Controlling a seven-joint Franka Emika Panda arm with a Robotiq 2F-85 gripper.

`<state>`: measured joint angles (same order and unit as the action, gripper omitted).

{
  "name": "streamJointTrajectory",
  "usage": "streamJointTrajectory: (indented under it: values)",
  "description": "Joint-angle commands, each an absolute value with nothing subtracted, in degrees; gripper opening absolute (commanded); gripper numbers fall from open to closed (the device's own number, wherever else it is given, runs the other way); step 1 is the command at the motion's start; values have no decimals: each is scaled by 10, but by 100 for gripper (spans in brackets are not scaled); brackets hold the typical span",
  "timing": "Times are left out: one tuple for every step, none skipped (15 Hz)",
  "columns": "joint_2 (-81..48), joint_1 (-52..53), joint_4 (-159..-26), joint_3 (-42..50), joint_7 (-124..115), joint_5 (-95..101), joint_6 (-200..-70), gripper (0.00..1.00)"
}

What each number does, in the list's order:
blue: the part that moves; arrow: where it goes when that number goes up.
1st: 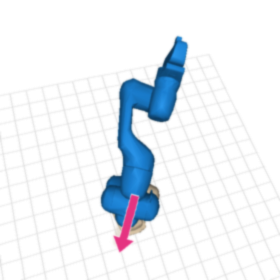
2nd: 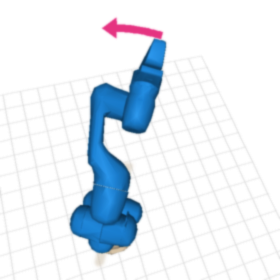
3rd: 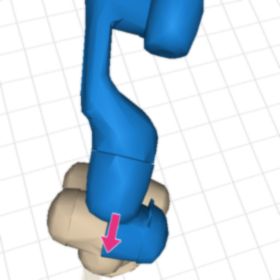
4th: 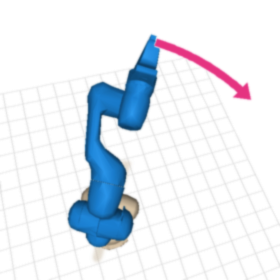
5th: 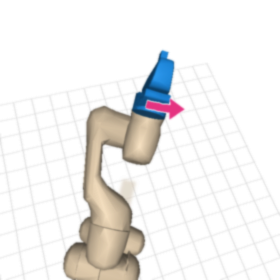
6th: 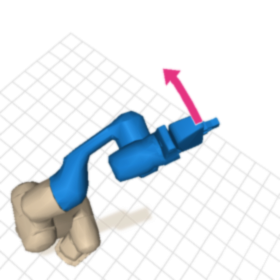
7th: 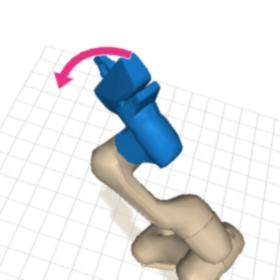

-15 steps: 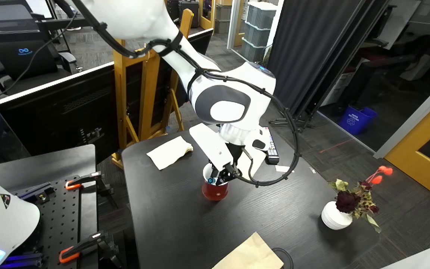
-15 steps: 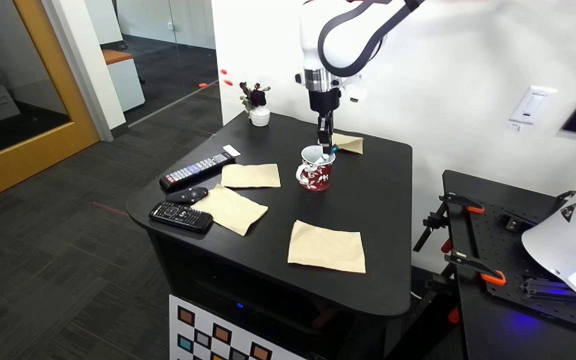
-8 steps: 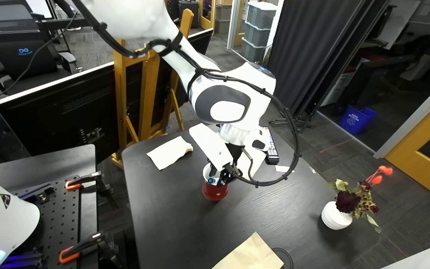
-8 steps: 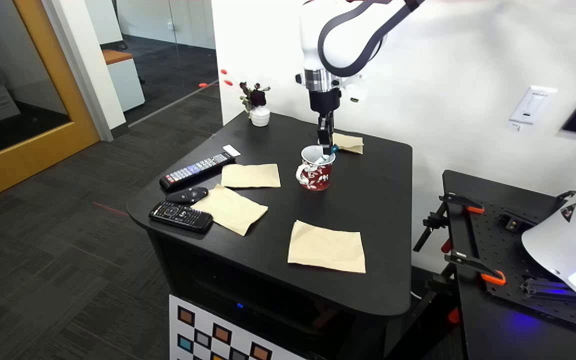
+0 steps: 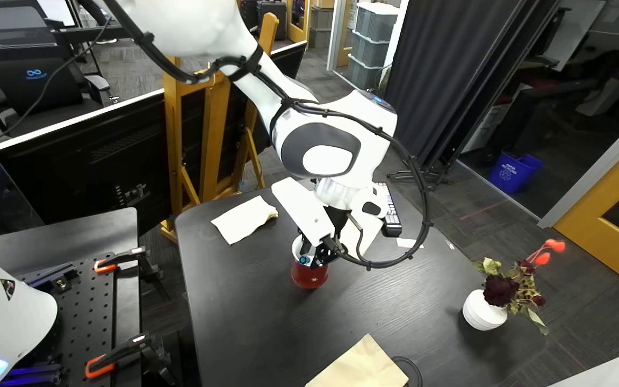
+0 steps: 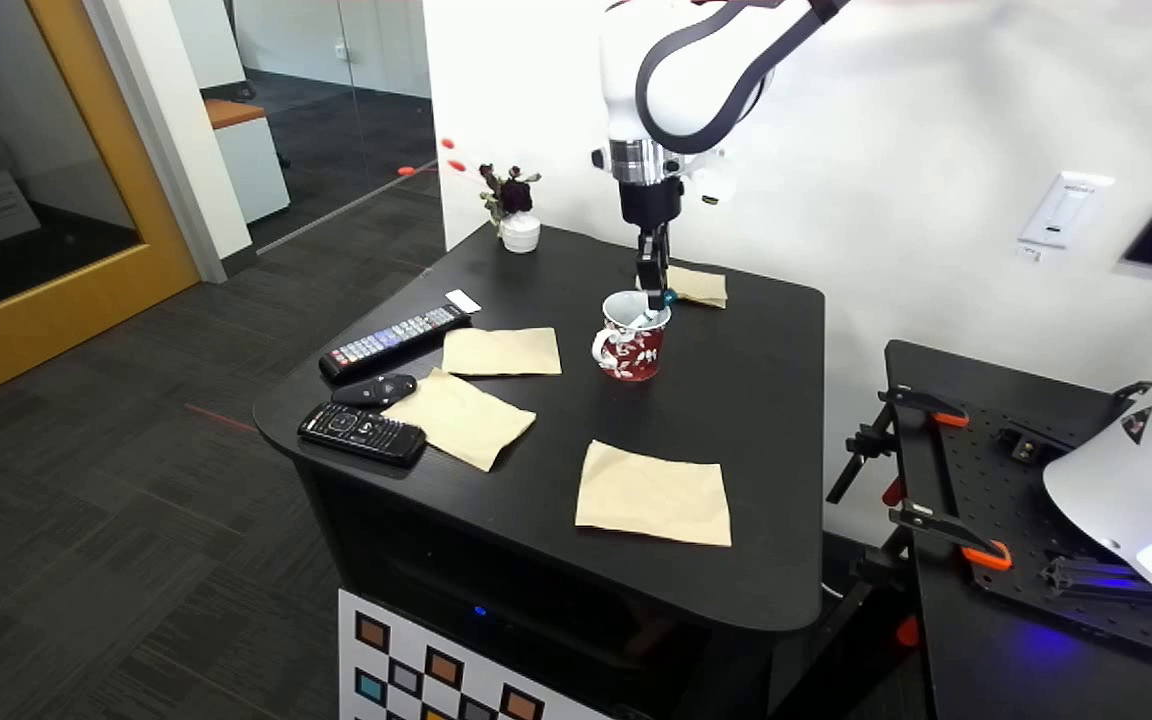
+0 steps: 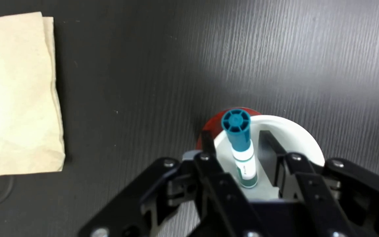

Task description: Remove the marker from the mug and put it on the table

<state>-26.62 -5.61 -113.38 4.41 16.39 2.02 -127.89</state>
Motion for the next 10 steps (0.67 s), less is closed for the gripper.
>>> streamJointTrajectory:
  values:
    - [-254,-62,-1137,39,147,25,-1261,45]
    - [-253,-62,-1138,39,146,25,-1262,47]
    - [-252,-62,-1140,39,146,25,-1262,44]
    - [-252,-62,-1141,39,146,25,-1262,43]
    - [-251,-62,-1142,39,145,25,-1263,39]
    - [-251,-62,-1143,39,145,25,-1263,35]
    - [-250,-62,-1144,39,145,25,-1263,26]
    - [-249,-61,-1146,39,144,26,-1264,19]
    - [-248,-61,-1148,39,143,26,-1266,13]
    - [-247,-61,-1150,40,142,26,-1266,3]
